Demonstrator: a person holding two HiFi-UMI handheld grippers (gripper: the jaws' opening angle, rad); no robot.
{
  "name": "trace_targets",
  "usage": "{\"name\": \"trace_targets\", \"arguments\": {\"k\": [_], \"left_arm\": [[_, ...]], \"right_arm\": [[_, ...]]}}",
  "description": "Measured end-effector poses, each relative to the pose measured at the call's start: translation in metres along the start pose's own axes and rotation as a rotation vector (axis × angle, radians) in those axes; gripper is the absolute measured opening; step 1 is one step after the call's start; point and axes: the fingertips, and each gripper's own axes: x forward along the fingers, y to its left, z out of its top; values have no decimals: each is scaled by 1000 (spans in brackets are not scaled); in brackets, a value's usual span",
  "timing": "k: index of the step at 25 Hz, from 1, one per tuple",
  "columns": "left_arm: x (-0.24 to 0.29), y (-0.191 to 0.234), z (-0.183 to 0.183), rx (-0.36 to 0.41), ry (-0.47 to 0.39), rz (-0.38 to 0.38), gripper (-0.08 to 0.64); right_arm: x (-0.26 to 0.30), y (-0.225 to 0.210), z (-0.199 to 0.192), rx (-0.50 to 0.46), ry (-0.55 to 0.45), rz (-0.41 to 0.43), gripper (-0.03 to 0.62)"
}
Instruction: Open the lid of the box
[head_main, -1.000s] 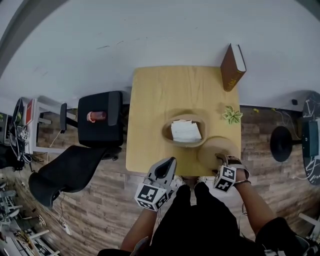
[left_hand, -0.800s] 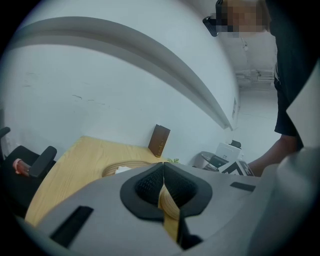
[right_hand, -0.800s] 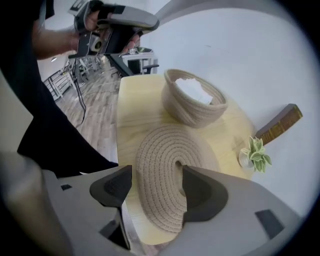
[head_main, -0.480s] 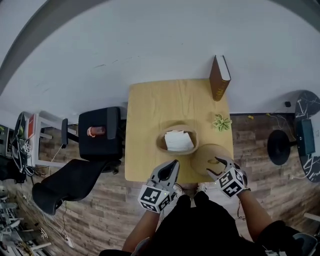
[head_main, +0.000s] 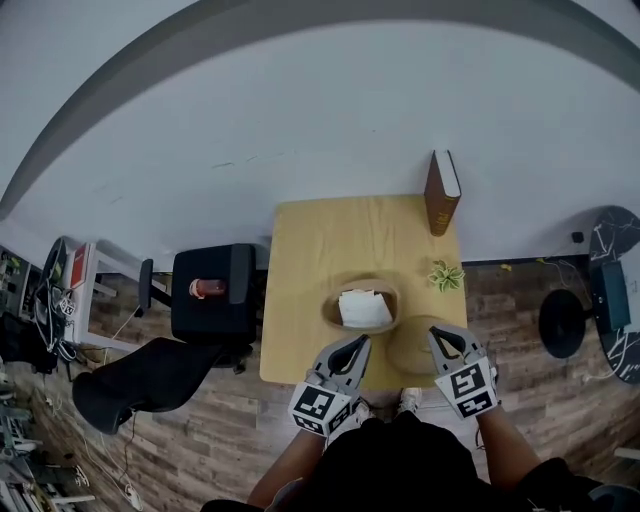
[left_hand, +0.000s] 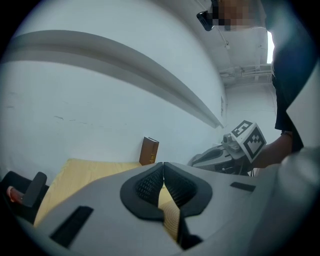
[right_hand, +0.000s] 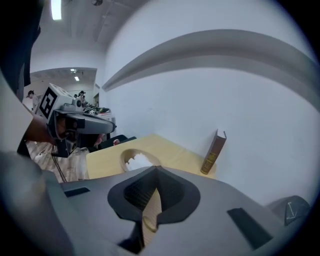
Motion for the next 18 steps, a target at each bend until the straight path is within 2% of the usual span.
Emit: {"name": "trace_targets", "arguments": {"k": [3,7,12,16,18], "left_arm": [[-1,-2,3,7,7,-3,18],[-3,0,10,9,-28,10,18],[0,-4,16,24,-38,-5,20],[1,-5,15,23,-31,-10,19],[2,-7,17,29,-34,-19,18]], "right_arm": [[-5,-7,7,-1,-37,-50,20],[-14,-10,18,-39,-65,-113,20],[-18,-11,21,1,-84,-109,18],[-22,-12,24,-56,-94,-139,18],[-22,-11,24,-46,-92,-137,18]]}}
